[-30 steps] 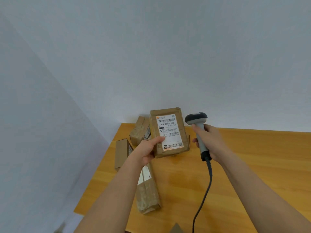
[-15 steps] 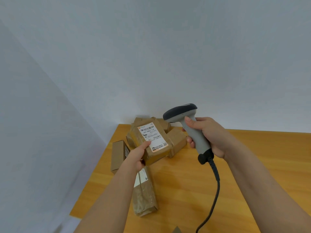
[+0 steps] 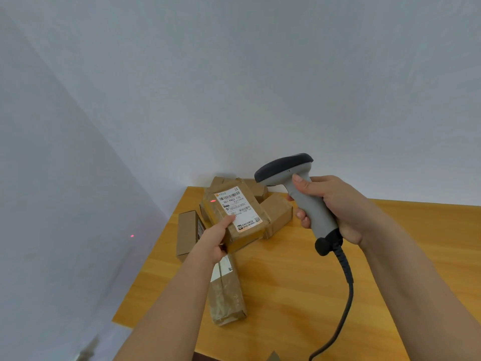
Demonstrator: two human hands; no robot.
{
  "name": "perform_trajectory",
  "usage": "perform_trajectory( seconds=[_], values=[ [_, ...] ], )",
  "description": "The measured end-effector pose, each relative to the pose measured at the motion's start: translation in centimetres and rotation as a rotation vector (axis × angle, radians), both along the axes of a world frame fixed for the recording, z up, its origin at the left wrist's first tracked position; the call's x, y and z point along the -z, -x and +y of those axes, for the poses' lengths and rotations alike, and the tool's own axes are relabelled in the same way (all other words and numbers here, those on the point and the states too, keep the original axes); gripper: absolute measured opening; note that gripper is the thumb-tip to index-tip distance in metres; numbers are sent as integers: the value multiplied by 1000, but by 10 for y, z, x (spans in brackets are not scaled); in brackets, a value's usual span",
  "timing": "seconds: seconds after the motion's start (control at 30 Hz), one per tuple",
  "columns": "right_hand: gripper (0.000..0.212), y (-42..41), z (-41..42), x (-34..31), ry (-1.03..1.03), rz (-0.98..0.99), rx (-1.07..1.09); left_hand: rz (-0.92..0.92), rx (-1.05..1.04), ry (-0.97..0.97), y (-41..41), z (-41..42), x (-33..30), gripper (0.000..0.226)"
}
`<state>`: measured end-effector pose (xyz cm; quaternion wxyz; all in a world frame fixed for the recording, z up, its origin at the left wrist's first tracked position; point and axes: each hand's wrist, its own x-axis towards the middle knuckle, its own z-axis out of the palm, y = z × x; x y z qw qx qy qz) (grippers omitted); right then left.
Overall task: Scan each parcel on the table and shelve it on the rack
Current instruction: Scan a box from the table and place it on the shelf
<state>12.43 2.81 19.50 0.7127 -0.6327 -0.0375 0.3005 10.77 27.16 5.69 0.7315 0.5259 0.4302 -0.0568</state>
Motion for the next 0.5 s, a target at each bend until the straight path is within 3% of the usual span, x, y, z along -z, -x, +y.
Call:
perform_trajectory(
  seconds=[0.27,0.5],
  values=[
    [56,28,6,-9,-26,18,40,-12,18,28,16,9,9,38],
    [51,53,7,-12,-18,13,79,-11,52,45,32,6,18,34]
  ],
)
